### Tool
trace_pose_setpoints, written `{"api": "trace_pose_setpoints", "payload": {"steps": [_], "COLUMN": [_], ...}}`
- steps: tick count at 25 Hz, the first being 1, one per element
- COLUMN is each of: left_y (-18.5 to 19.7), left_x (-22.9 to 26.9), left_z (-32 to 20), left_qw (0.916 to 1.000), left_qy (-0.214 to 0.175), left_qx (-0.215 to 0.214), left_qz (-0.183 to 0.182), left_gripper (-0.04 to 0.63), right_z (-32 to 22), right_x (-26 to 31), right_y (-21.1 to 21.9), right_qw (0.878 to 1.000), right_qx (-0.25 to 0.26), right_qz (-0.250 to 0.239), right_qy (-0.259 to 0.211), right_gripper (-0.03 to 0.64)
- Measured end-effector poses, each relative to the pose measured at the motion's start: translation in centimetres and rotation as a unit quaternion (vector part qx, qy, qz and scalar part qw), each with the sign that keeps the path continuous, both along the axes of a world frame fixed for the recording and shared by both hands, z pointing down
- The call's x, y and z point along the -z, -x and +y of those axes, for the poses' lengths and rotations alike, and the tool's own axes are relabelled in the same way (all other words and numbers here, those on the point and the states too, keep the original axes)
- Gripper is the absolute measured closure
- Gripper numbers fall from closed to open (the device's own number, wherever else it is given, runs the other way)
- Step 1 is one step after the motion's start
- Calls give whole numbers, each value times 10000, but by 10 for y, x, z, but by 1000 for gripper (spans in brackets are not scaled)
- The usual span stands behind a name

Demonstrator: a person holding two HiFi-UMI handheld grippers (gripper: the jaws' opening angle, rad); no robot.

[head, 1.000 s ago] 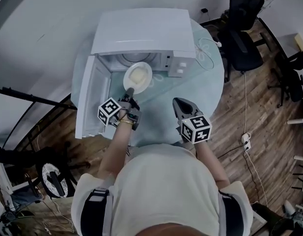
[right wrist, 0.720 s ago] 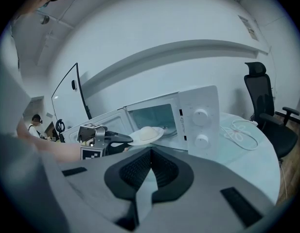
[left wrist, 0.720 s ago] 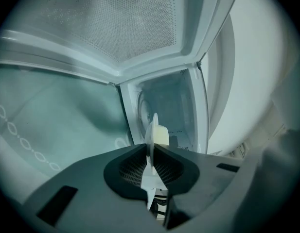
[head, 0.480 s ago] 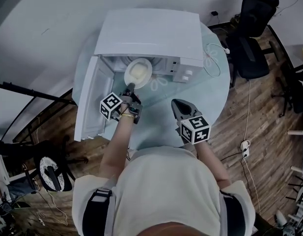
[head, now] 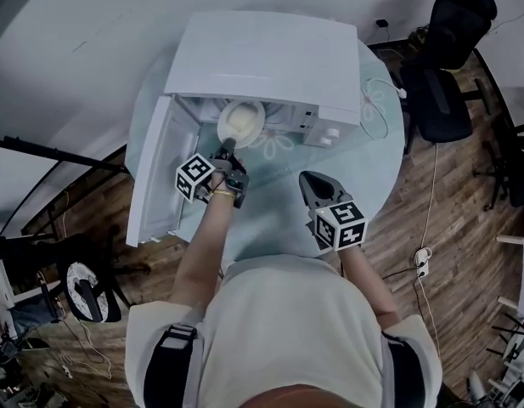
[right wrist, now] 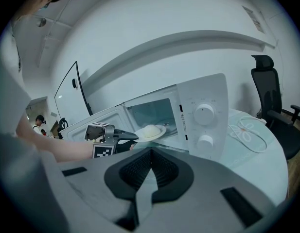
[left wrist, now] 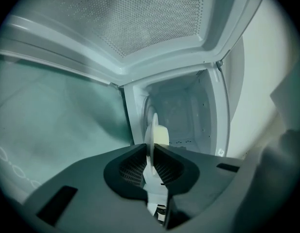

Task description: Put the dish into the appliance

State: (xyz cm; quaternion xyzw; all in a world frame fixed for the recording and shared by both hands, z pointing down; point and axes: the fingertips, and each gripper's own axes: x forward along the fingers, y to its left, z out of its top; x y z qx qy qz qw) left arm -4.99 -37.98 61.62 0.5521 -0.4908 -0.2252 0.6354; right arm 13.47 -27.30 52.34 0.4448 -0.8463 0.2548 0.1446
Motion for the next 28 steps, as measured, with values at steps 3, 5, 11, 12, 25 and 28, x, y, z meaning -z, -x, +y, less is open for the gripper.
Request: {"api": "trace_pose_setpoints", "payload": {"steps": [3,5,11,12,25,28], "left_y": [2,2,2,2,-9,-10], "left_x": [-4,-7,-15,-16,-22,-23], "left_z": [-6,-10,-26,-29,-64,-68], "left_qw": [10000,9999,9995,9994,9986,9984], "left_qy": [33,65,140,152,275,331], "left_qx": [75,140,272,300,417,412], "left_qz": [23,39,-25,-29,-157,-186], "left_gripper": [558,558,560,560,560,560], "right_z": [-3,-4,-9,-10,-15,-17], "right_x": [-3,-5,-9,-9,-14,-13], "right_y": [3,4,5,5,0,-1], "right_qw": [10000,10000,9999,9999,9998,9998], "right_qx": [42,66,81,81,8,-8], "right_qz": [-12,-27,-44,-56,-145,-167], "right_qy": [25,45,87,86,161,141], "right_gripper": [609,609,610,609,609,609]}}
